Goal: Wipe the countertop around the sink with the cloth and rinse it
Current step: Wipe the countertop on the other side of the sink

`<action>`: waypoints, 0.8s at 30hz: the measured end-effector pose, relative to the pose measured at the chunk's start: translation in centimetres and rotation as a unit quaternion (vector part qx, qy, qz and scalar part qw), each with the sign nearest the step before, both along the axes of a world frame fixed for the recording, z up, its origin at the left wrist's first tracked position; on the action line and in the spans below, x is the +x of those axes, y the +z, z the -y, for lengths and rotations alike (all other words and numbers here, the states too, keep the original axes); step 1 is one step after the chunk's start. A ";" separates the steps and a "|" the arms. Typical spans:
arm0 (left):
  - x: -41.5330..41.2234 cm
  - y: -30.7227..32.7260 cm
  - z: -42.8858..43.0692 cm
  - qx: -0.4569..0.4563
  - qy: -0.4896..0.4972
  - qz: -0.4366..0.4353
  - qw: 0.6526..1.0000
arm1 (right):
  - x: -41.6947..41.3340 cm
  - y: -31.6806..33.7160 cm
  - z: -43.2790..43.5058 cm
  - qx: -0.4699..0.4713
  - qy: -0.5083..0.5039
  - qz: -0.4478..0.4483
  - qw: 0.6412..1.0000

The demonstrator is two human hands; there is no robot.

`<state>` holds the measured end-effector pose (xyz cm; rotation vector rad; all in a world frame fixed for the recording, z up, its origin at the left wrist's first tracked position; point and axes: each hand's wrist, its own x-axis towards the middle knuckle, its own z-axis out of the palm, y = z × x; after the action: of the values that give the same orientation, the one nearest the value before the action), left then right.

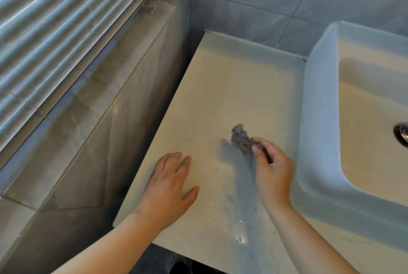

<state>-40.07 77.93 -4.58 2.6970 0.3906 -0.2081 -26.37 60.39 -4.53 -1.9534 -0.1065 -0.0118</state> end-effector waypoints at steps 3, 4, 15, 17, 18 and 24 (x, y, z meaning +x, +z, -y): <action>-0.2 -0.2 0.1 -0.007 0.003 -0.001 1.000 | 3.2 0.9 1.0 -0.022 -0.059 0.032 0.998; -0.2 -0.3 0.1 -0.003 0.002 -0.008 1.000 | 4.0 0.8 1.5 -0.042 -0.075 0.039 0.996; -0.3 -0.5 -0.4 0.013 -0.008 -0.037 0.999 | 3.4 -3.3 2.7 -0.189 -0.131 0.049 0.972; -0.4 -0.6 -0.5 0.024 -0.015 -0.044 0.999 | 2.0 -3.2 2.6 -0.188 -0.119 0.054 0.974; -0.5 -0.7 -0.5 0.031 -0.021 -0.049 0.998 | 1.1 -3.1 2.6 -0.187 -0.111 0.055 0.974; -0.5 -1.1 -0.6 0.049 -0.027 -0.053 0.997 | -3.3 -2.8 2.9 -0.154 0.010 0.043 0.987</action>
<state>-40.59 78.56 -5.65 2.8030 0.3675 -0.3582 -29.64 57.46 -7.30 -2.2616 -0.1946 -0.0707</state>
